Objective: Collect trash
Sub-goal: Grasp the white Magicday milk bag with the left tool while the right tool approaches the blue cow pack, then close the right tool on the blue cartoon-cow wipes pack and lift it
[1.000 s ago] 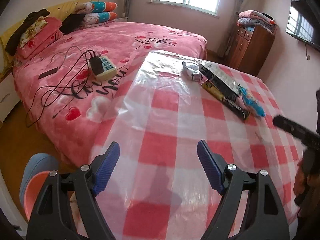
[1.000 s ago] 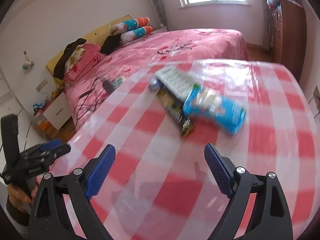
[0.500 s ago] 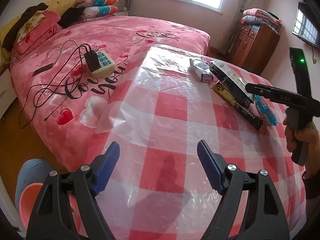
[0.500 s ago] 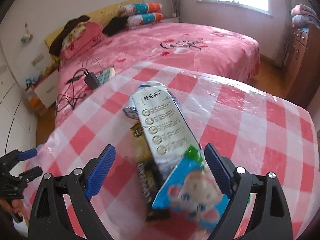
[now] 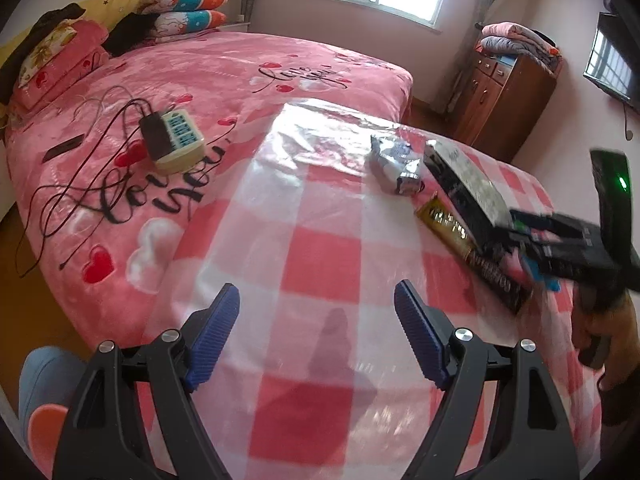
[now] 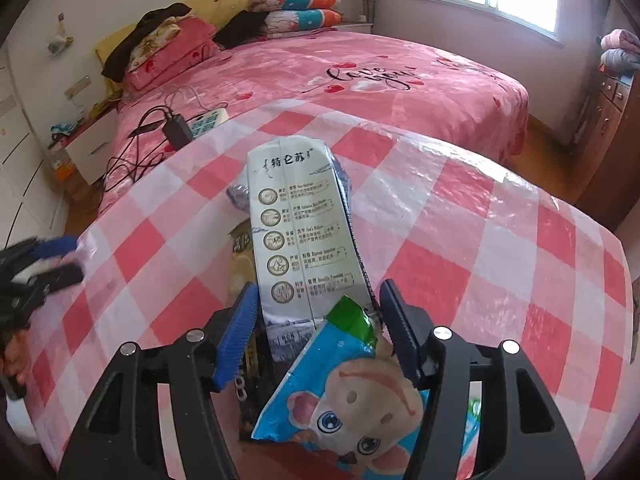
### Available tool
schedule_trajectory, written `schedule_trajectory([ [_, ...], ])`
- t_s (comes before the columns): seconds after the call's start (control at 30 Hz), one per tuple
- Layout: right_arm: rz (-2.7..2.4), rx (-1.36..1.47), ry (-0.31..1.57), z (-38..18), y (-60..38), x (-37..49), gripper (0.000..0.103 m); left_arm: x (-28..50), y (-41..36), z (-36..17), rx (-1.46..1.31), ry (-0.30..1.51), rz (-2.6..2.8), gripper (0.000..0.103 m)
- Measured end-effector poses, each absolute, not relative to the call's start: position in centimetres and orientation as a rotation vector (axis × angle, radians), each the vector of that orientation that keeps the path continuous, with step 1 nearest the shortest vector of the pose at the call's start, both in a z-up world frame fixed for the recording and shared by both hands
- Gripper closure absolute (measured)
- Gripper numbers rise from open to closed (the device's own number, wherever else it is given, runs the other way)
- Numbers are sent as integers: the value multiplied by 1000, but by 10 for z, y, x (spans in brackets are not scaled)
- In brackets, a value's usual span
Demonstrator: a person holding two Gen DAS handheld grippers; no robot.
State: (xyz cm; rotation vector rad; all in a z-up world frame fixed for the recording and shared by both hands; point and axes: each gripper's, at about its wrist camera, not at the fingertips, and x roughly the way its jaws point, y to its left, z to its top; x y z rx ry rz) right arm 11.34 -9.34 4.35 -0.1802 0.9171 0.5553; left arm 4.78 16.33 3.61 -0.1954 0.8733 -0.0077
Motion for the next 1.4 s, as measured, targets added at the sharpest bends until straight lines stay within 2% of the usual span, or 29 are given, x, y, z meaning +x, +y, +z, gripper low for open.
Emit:
schedule_trajectory([
  [0.43,699,-164,934,46,-105,22,41,137,128,57,-127,835,-47,23],
  [0.7,755,-160,916,46,-107,-26,41,204,92,37,-78,935,-100,23],
  [0.93,806,-115,926,45,-113,-50,40,228,71,19,-3,970,-81,23],
  [1.0,812,-53,932,45,-123,-53,38,232,69,15,5,977,-70,30],
  [1.03,808,-30,933,46,-129,-53,36,233,69,12,3,988,-65,42],
  [1.4,491,277,925,43,-205,-21,36,209,68,8,1,942,-66,43],
])
